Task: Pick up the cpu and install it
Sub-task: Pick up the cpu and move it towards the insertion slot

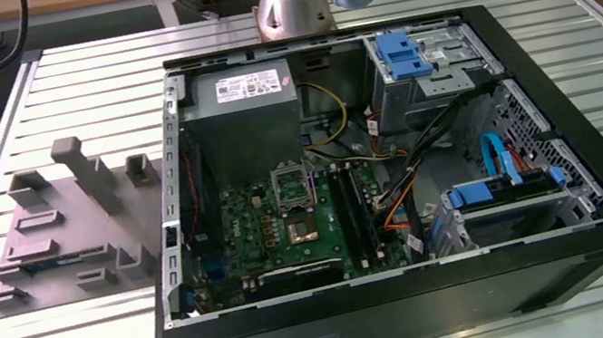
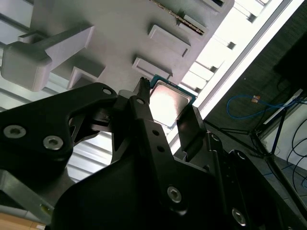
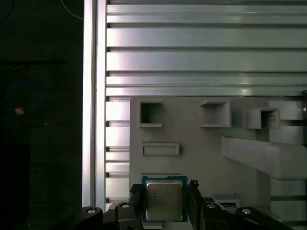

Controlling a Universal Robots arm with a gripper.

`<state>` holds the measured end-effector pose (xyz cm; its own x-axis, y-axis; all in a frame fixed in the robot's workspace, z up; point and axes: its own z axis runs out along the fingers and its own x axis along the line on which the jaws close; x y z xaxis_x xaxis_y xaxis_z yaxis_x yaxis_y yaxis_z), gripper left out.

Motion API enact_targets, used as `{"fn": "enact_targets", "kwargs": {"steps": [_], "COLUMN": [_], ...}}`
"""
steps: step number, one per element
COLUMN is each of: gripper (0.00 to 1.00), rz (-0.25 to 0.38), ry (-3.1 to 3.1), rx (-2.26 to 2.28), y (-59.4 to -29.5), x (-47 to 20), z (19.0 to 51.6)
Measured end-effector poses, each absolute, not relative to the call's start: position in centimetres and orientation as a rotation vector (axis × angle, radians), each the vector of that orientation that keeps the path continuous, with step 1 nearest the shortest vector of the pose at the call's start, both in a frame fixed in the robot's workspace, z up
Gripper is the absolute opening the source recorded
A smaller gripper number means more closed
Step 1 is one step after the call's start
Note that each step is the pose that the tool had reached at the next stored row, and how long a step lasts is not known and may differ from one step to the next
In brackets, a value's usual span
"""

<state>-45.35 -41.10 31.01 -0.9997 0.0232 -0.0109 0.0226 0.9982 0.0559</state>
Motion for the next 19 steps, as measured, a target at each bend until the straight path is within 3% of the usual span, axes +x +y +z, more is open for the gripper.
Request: {"fn": "enact_targets", "kwargs": {"steps": [19], "gripper": [0.47], "rz": [0.087], "ry": [3.129], "rx": [0.036], "y": [-41.10], "x": [-45.34], "z": [31.38]}}
